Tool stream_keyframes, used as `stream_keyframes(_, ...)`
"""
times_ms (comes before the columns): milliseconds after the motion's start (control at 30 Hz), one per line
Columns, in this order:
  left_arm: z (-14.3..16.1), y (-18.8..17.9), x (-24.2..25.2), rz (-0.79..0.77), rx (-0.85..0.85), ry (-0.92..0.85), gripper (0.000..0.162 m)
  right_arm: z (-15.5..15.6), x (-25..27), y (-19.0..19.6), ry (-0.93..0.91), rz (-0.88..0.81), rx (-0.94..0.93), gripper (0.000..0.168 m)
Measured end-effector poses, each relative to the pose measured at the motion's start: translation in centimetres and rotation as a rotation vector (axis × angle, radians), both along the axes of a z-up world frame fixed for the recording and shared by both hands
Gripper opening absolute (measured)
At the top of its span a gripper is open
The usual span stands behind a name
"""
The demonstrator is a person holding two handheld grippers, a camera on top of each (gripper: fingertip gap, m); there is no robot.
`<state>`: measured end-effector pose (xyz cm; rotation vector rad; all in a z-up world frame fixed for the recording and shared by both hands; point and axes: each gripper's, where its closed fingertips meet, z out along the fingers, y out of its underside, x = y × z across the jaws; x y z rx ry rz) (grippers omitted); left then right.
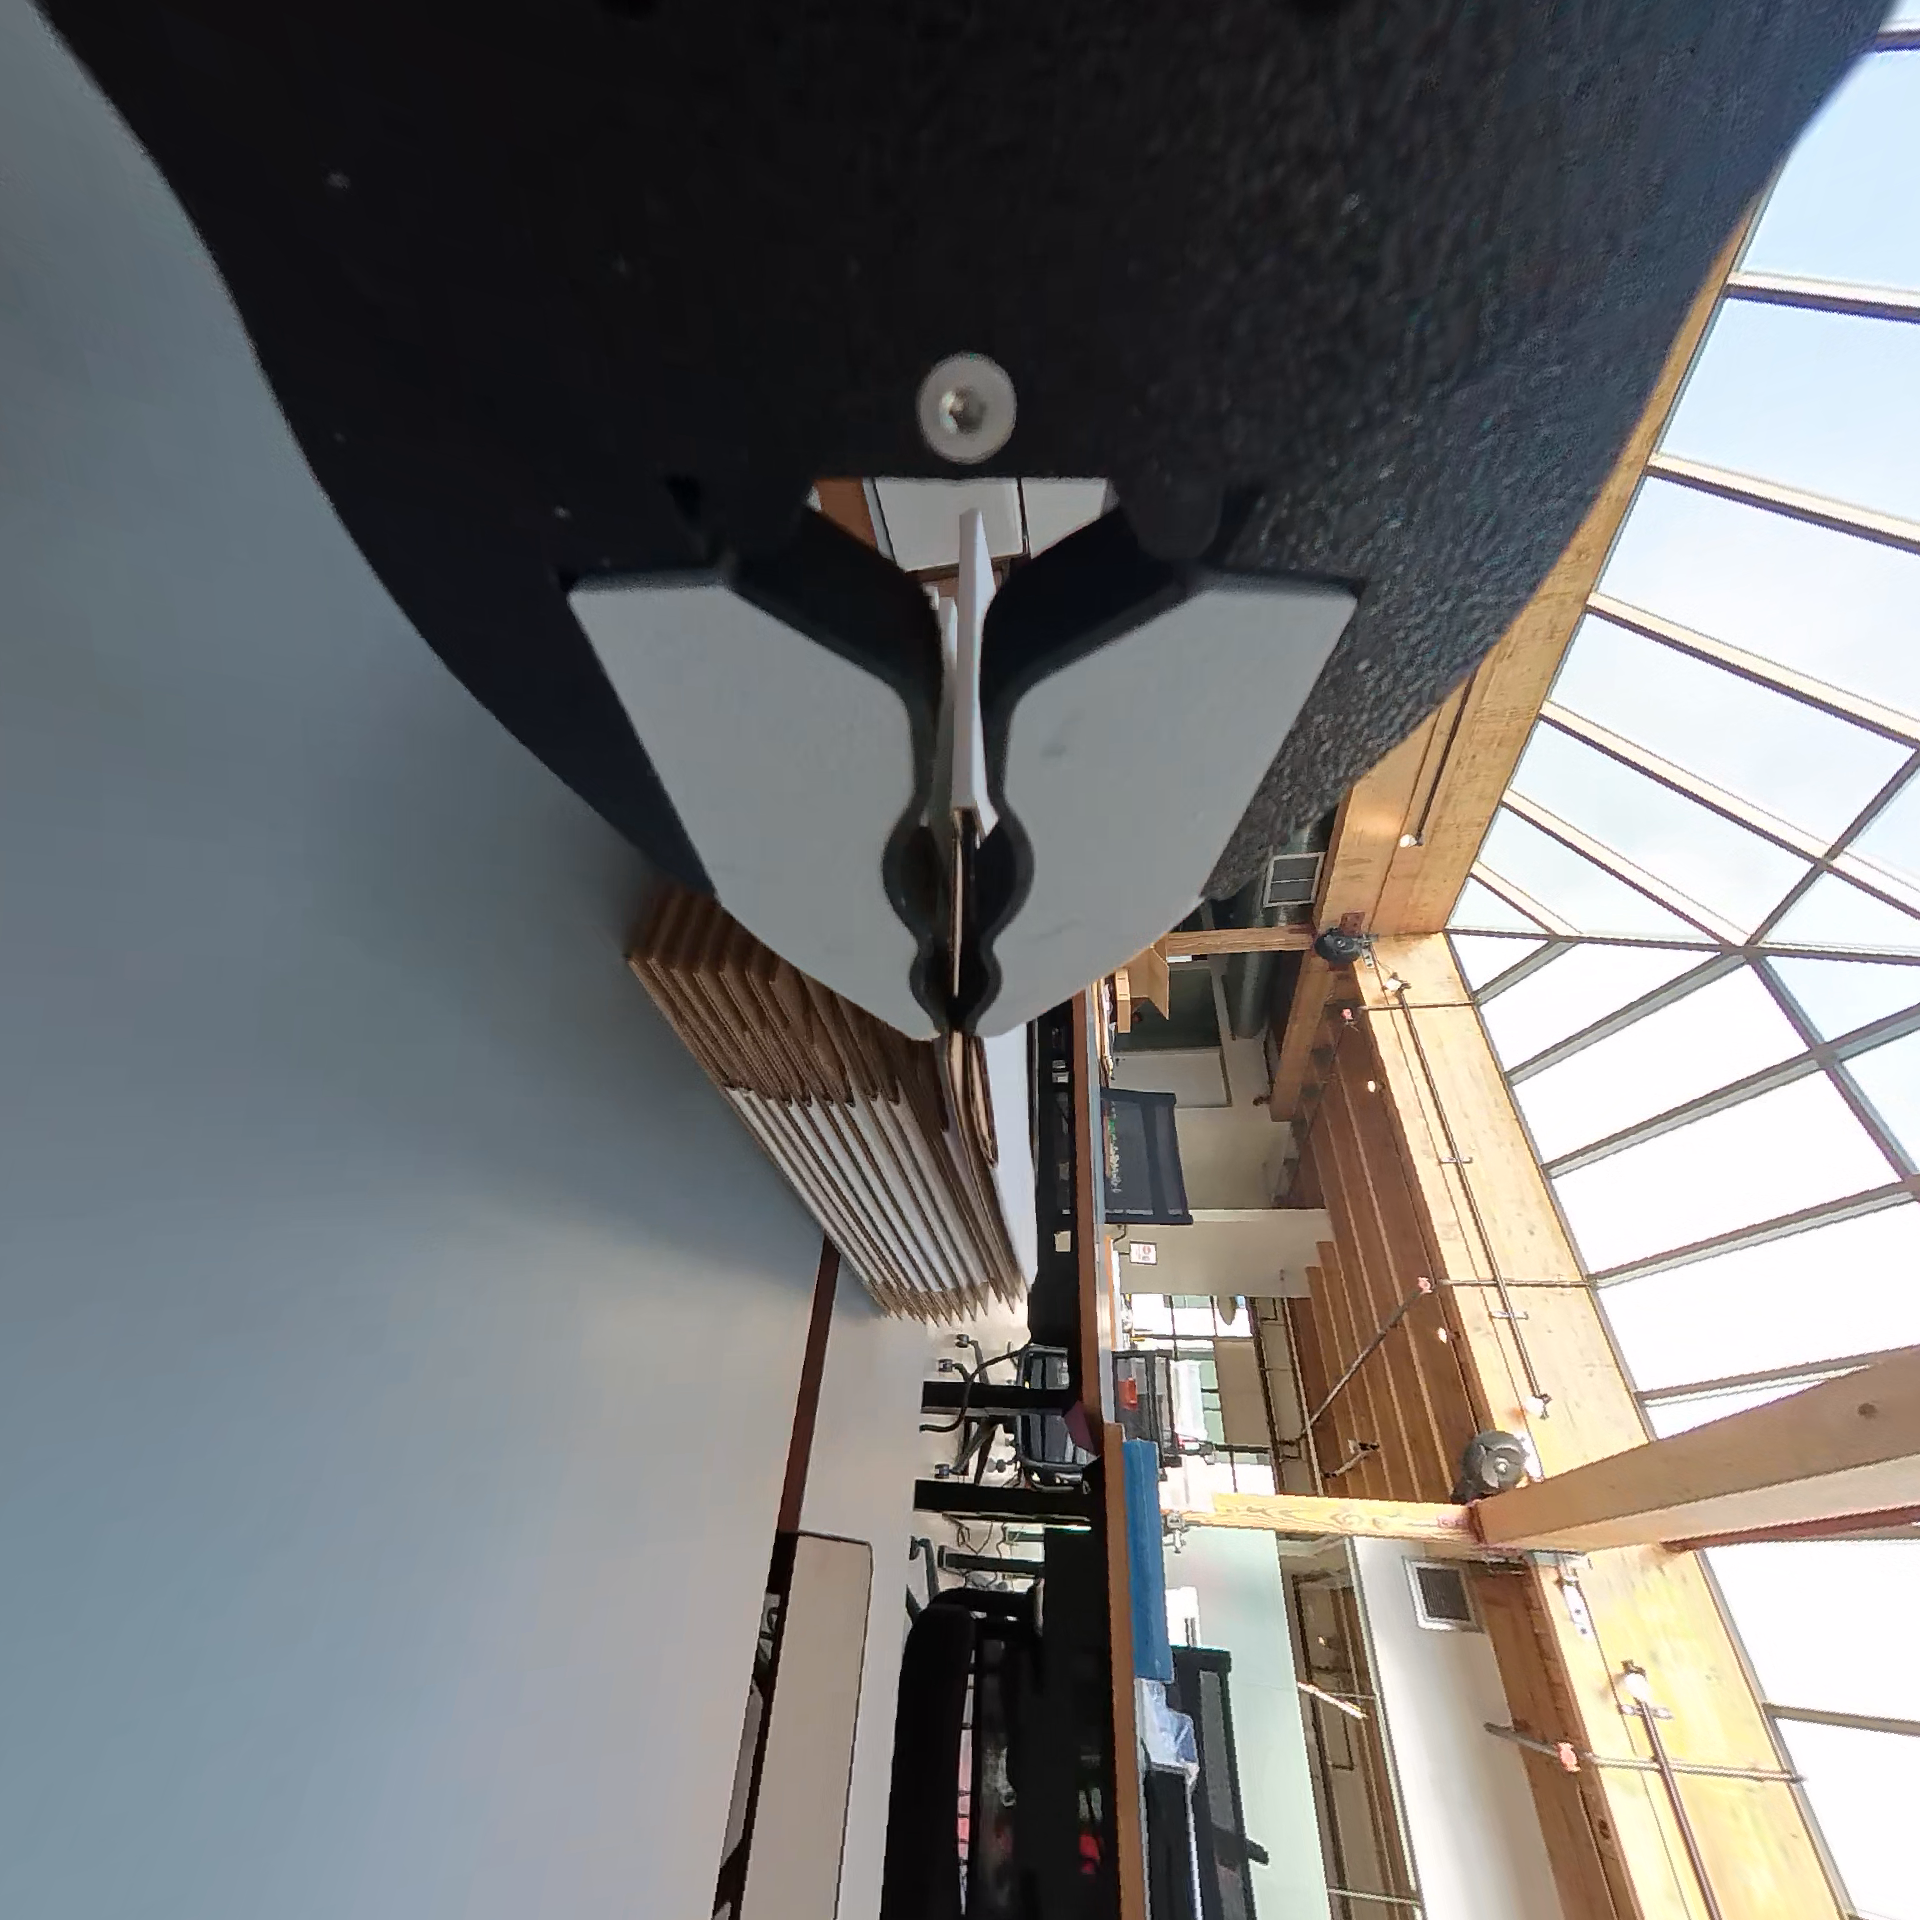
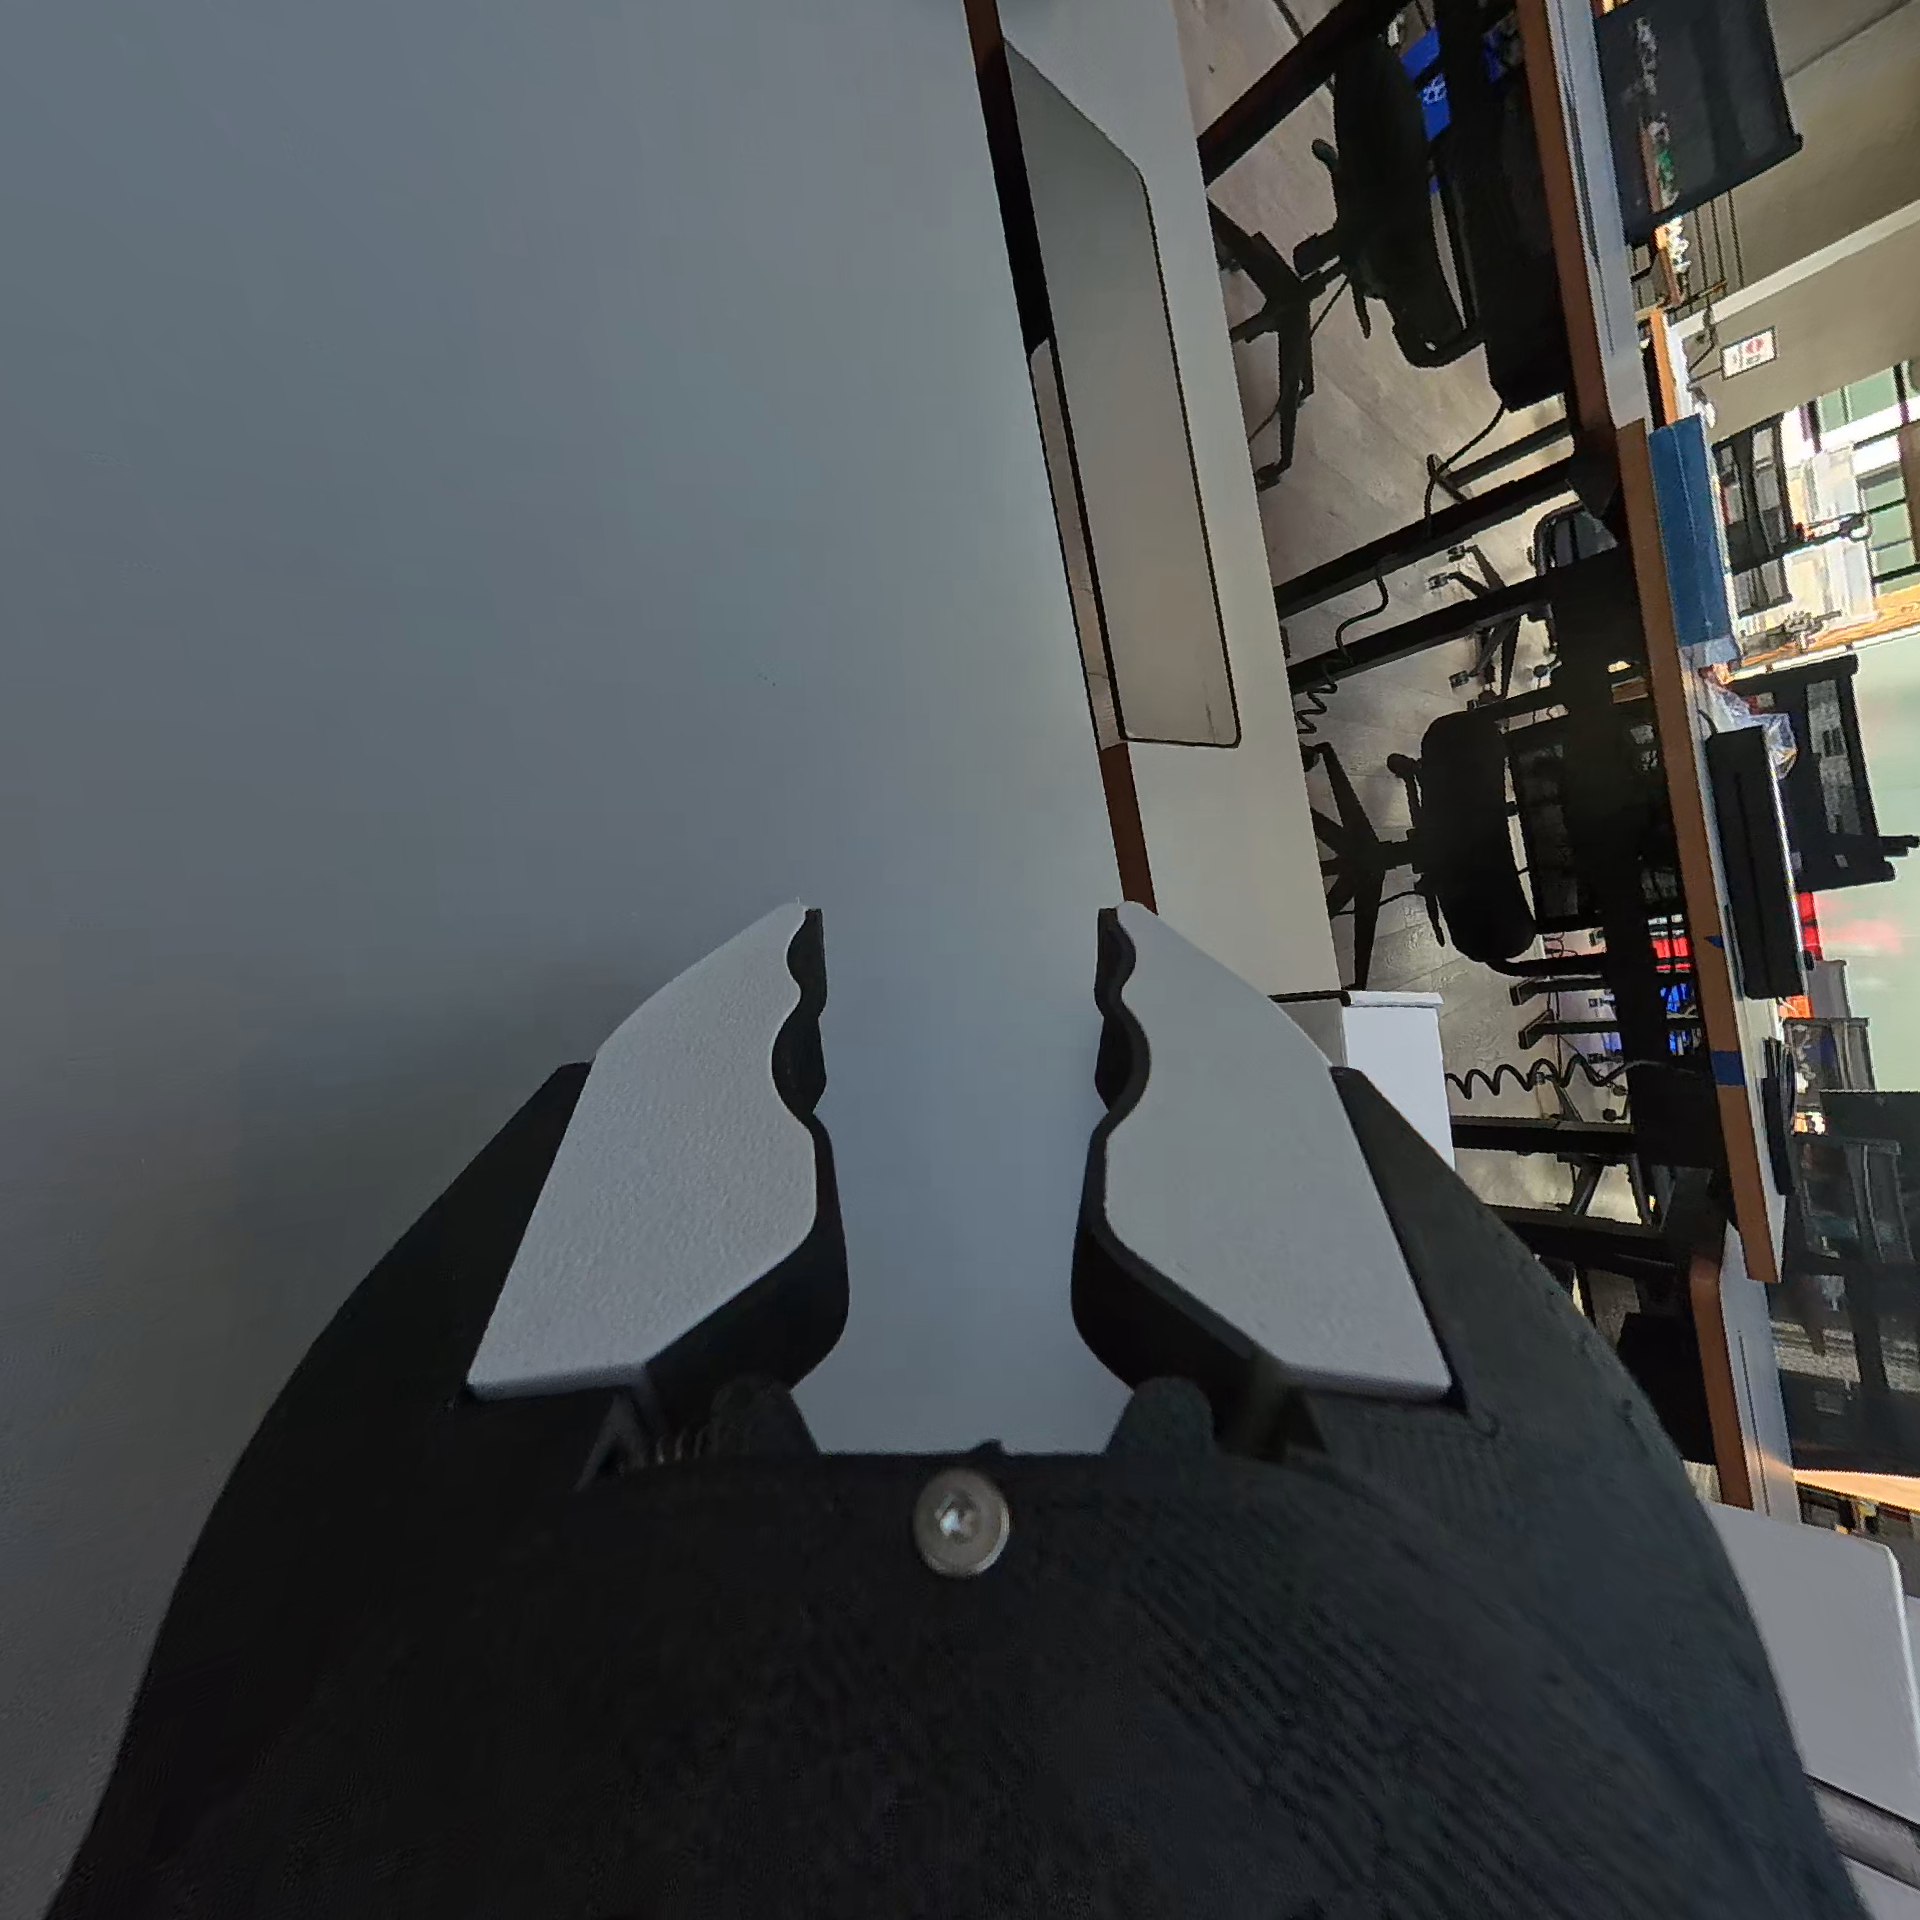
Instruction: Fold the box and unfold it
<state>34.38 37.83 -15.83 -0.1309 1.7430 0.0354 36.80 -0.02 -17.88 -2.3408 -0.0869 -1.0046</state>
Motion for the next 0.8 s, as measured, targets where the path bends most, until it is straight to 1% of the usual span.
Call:
stream_keyframes(100, 2.5, -1.5, -1.5, -0.028, 0.072, -0.110, 0.001, 0.3, -0.7, 0.4, 0.006, -0.007, 0.017, 0.050)
stream_keyframes(233, 6.6, -7.0, -6.3, -0.118, 0.076, -0.200, 0.001, 1.6, -2.3, 1.4, 0.016, -0.011, 0.086, 0.049)
stream_keyframes(267, 7.1, -8.5, -7.9, -0.140, 0.061, -0.206, 0.001, 2.0, -2.8, 1.7, 0.029, -0.011, 0.118, 0.048)
stream_keyframes(333, 7.2, -11.7, -11.3, -0.171, 0.057, -0.189, 0.001, 3.1, -4.0, 2.5, 0.051, 0.000, 0.190, 0.041)
stream_keyframes(433, 5.9, -16.4, -16.4, -0.212, 0.008, -0.138, 0.001, 4.7, -6.5, 4.1, 0.097, 0.052, 0.294, 0.022)
stream_keyframes(533, 3.4, -20.5, -20.5, -0.225, -0.039, -0.043, 0.001, 5.3, -9.2, 5.9, 0.136, 0.115, 0.343, 0.000)
stream_keyframes(600, 2.3, -22.9, -22.5, -0.215, -0.053, -0.022, 0.001, 4.9, -10.7, 7.3, 0.151, 0.143, 0.347, 0.000)
stream_keyframes(633, 1.5, -24.0, -23.3, -0.204, -0.087, 0.015, 0.001, 4.4, -11.4, 8.1, 0.166, 0.154, 0.340, 0.000)
stream_keyframes(700, -0.2, -26.5, -25.0, -0.197, -0.190, 0.099, 0.001, 2.9, -12.7, 9.5, 0.197, 0.169, 0.304, 0.000)
stream_keyframes(800, -3.4, -29.5, -27.3, -0.187, -0.246, 0.280, 0.003, 0.4, -14.5, 11.3, 0.249, 0.189, 0.230, 0.000)
